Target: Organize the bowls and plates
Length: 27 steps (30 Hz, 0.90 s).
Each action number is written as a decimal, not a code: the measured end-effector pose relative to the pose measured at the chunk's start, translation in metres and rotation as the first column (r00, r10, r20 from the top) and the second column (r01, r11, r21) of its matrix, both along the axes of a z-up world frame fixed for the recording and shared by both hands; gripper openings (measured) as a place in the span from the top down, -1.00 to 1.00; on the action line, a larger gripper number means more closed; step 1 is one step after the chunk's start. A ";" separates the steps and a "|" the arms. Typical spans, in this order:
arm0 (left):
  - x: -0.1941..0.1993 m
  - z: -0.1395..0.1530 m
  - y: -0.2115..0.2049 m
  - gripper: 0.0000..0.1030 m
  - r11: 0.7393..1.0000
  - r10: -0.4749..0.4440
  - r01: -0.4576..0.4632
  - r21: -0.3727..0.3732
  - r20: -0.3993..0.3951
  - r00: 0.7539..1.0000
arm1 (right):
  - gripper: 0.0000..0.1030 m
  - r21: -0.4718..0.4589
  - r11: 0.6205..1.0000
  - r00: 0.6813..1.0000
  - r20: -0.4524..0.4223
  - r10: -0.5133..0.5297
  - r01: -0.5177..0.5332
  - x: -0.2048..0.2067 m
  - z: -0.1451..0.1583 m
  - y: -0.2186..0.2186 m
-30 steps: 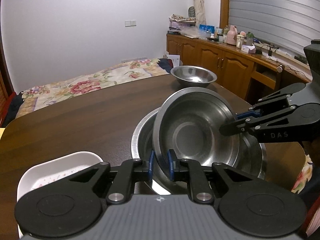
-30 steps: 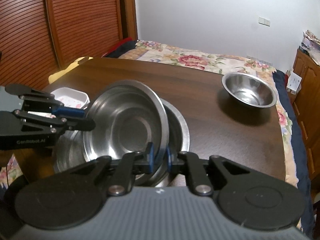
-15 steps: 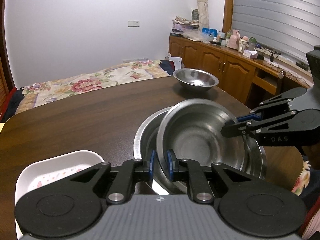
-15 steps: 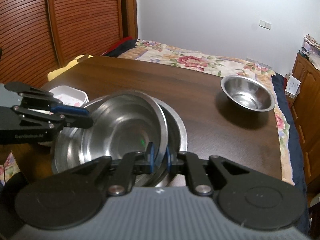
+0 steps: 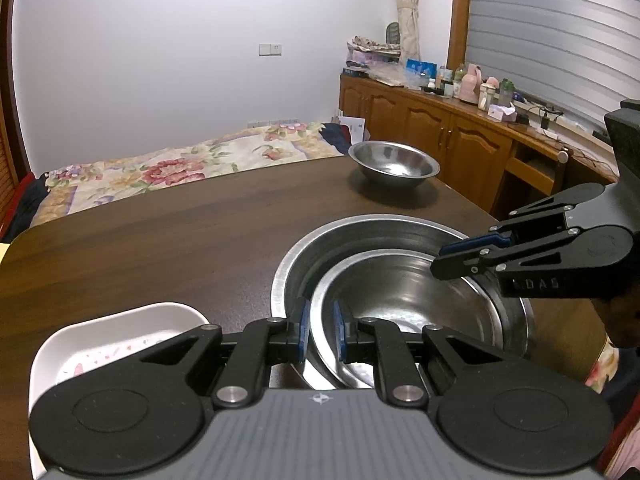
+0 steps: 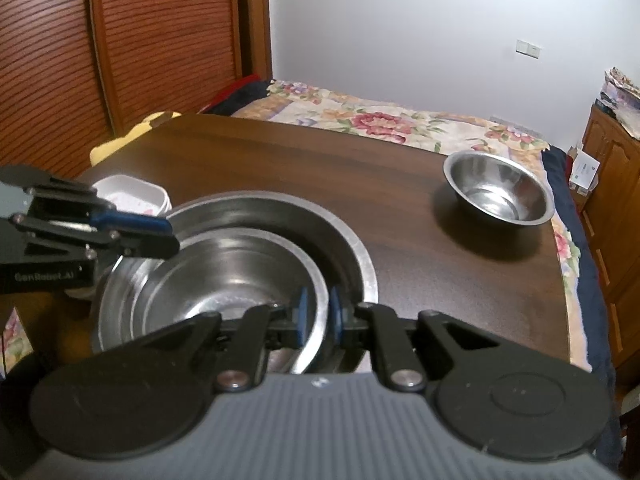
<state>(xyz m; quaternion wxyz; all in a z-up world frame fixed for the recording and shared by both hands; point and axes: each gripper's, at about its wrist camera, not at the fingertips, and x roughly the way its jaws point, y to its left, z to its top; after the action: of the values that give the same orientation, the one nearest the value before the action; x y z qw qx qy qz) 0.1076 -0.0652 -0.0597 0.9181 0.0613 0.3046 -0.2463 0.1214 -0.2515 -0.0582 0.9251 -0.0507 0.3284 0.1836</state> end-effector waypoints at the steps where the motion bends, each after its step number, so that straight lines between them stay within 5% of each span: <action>1: 0.000 0.000 -0.001 0.68 1.000 -0.001 0.001 0.002 0.000 1.000 | 0.74 0.005 1.000 1.000 0.002 -0.001 0.001 0.000 0.000 -0.001; 27: 0.010 0.035 -0.012 0.66 1.000 -0.009 0.010 -0.006 0.078 0.997 | 0.73 0.126 0.987 0.984 0.133 -0.118 0.102 -0.011 0.041 -0.040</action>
<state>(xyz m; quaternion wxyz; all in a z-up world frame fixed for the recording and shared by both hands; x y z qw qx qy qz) 0.1180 -0.0773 -0.0249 0.9282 0.0696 0.2676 -0.2490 0.1108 -0.2911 -0.0172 0.9560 0.0098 0.2536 0.1473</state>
